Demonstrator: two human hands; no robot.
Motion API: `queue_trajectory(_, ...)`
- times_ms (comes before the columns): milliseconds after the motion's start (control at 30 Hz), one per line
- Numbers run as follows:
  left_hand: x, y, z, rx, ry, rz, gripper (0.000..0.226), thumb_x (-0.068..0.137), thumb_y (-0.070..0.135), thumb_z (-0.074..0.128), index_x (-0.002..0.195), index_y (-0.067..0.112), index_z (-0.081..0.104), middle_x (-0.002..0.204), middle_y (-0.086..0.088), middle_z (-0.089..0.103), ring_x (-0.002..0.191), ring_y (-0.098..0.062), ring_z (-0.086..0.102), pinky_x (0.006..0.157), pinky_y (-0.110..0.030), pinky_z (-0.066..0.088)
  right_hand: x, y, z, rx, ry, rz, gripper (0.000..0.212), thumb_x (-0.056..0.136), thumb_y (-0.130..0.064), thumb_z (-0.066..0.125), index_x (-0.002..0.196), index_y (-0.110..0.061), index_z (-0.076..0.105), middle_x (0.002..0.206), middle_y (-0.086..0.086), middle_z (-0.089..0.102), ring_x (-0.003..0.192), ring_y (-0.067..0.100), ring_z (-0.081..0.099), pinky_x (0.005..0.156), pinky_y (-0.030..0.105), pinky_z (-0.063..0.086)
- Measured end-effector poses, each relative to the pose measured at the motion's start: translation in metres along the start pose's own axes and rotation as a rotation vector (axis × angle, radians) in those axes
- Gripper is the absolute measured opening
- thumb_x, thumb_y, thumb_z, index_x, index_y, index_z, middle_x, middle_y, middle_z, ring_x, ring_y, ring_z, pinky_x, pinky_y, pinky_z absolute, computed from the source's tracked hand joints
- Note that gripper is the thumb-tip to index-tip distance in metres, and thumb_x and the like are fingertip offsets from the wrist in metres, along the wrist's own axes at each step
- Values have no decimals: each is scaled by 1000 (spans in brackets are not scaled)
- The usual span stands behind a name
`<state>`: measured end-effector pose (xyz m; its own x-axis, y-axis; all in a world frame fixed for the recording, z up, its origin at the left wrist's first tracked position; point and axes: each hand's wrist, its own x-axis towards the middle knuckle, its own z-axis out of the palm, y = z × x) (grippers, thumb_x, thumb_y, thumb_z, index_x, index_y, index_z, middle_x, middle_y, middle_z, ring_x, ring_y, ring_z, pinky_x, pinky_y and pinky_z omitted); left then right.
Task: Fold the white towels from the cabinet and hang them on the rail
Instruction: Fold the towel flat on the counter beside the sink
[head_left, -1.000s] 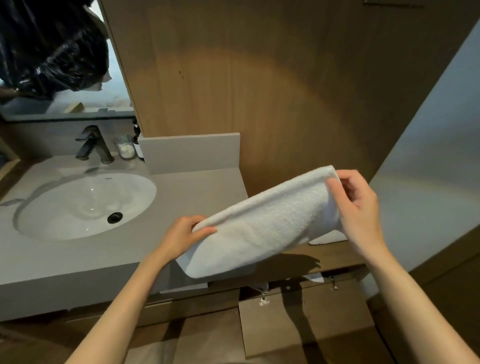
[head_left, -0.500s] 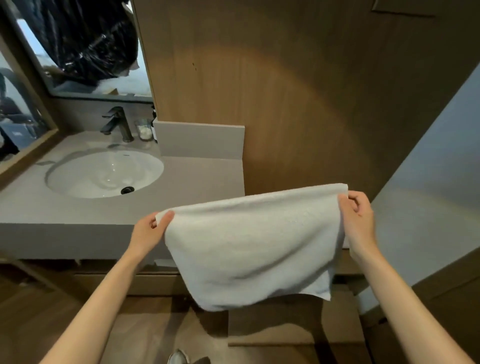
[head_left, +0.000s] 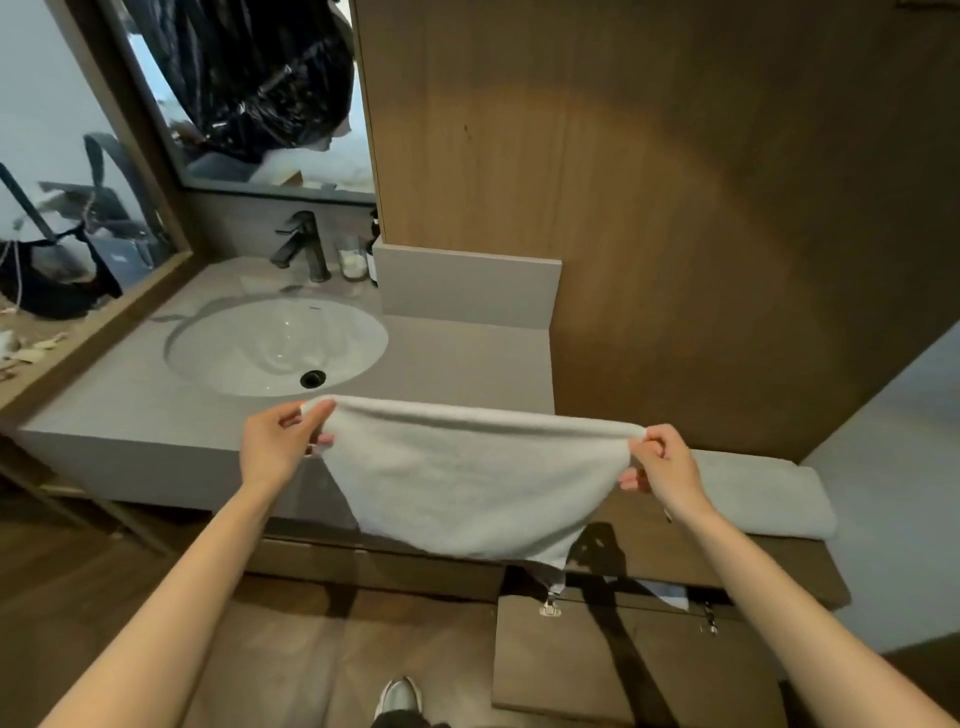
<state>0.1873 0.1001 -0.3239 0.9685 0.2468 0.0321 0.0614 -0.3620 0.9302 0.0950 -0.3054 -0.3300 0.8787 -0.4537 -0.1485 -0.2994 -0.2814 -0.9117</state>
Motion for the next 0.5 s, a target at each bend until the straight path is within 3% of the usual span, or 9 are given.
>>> queue_trajectory(100, 46, -6, 4, -104, -42, -20, 31, 84, 38, 71, 71, 9, 68, 62, -11, 69, 60, -17, 68, 72, -36, 52, 29, -19, 24, 150, 21, 28, 4, 100, -7, 46, 103, -8, 47, 81, 11, 53, 80, 24, 70, 72, 28, 59)
queue_trajectory(200, 97, -6, 14, -161, -2, -33, 26, 86, 30, 70, 90, 5, 73, 64, -6, 71, 62, -16, 70, 67, -30, 59, 63, -38, 46, 220, 68, 64, 6, 99, -8, 48, 100, -13, 48, 93, 17, 59, 89, 27, 71, 83, 35, 57)
queue_trajectory(300, 140, -1, 27, -184, -26, 0, 25, 88, 29, 68, 97, 6, 71, 64, 1, 71, 62, -7, 69, 62, -17, 57, 94, -53, 64, 254, 134, 103, 10, 99, -7, 49, 107, -12, 47, 103, 17, 60, 95, 28, 69, 82, 32, 57)
queue_trajectory(400, 174, 4, 42, -219, -44, 5, 26, 89, 28, 67, 104, 7, 70, 78, -12, 70, 59, -4, 67, 58, -13, 55, 119, -64, 76, 285, 194, 128, 11, 99, -5, 47, 107, -12, 45, 104, 17, 59, 96, 27, 68, 78, 26, 56)
queue_trajectory(500, 207, 4, 56, -252, -62, -38, 31, 87, 28, 69, 109, 5, 69, 86, -17, 71, 63, -8, 67, 60, -14, 56, 139, -71, 84, 295, 237, 133, 11, 99, -4, 45, 106, -12, 43, 100, 14, 56, 92, 25, 67, 83, 29, 54)
